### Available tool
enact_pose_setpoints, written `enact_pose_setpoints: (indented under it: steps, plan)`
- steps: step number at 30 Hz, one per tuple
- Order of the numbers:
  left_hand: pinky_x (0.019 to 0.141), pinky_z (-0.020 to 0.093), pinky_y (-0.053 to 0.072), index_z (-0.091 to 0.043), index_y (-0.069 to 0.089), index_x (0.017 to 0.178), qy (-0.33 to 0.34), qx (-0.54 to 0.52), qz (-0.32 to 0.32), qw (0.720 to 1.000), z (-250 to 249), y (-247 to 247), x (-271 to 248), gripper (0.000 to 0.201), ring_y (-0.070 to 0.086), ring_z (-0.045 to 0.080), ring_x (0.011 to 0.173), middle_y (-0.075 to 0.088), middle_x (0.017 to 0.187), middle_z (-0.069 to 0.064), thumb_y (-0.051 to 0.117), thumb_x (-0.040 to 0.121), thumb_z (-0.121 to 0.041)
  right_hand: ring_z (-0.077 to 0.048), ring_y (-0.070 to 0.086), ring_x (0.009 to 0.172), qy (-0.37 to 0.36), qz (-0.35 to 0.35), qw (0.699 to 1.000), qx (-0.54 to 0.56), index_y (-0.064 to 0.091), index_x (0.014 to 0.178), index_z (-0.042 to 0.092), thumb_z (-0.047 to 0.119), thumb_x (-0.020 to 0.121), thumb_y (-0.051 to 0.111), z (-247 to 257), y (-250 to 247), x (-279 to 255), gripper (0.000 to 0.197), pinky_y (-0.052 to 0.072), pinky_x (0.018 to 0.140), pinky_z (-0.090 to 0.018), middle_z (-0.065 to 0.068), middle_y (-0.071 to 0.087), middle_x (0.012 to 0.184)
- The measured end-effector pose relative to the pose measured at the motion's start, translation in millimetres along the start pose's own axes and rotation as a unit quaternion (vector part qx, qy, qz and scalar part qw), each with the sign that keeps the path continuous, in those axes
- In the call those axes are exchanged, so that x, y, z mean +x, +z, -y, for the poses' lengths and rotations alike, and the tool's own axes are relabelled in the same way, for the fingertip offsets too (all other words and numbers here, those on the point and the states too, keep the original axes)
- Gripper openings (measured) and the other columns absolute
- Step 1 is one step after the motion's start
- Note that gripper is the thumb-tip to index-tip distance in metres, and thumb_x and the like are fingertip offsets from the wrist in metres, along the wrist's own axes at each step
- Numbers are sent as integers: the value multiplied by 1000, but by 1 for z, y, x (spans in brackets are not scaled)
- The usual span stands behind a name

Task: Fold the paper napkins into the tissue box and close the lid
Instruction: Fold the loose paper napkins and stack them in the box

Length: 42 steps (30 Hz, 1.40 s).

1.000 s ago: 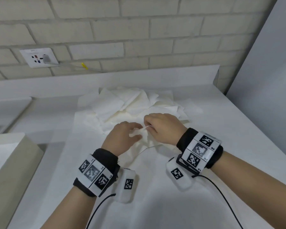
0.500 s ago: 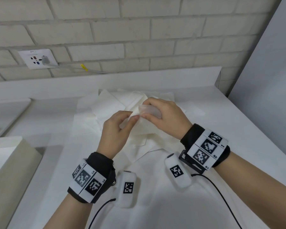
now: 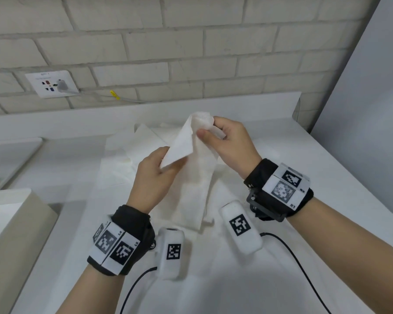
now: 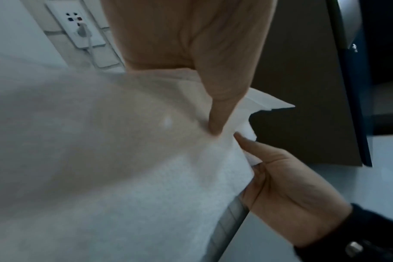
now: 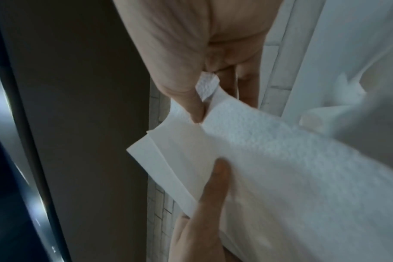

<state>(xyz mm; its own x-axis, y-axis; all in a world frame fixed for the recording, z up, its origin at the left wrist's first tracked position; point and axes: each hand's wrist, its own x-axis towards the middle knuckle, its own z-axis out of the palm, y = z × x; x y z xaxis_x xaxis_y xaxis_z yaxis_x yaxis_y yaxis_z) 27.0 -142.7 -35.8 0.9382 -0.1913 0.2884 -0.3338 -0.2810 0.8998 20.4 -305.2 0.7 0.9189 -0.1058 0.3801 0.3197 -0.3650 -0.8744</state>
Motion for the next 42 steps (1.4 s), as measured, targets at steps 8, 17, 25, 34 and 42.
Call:
enact_pose_setpoints:
  steps: [8,17,25,34,42]
  plan:
    - [69,20,55,-15,67,94,-97,-157,-8,983,-3,-4,-7,23,69,10,84,73,91,-5,47,99,-25,-17,67,74,81,23,994,75,63,102,9,9,89,59,-9,7,-9,13,54,57,-28,-6,70,90]
    - [79,28,52,-21,64,99,-153,-260,-25,953,2,-7,-19,33,70,9,89,74,91,-8,35,102,-36,-17,59,70,86,-26,994,61,64,93,-1,12,93,53,-12,7,-13,17,47,63,-27,-17,68,83]
    - [81,29,53,-28,65,108,-131,-224,-10,966,2,-12,-25,26,67,11,97,72,100,-10,41,100,-35,-19,63,100,131,107,965,202,62,108,8,9,93,51,7,11,-11,18,49,93,-30,-10,64,113]
    - [54,12,45,-16,63,90,-100,-242,-6,965,-5,-9,-34,30,59,0,60,65,66,-15,36,102,-17,-34,60,88,138,3,980,145,56,100,-16,9,89,57,5,35,-9,28,48,90,-47,-33,58,109]
    - [80,23,52,-19,62,112,-56,-265,16,962,3,-6,-34,45,65,13,103,70,109,-3,44,92,-54,-5,31,48,133,-44,987,80,41,59,9,1,82,56,1,30,-6,29,27,49,-16,11,35,49]
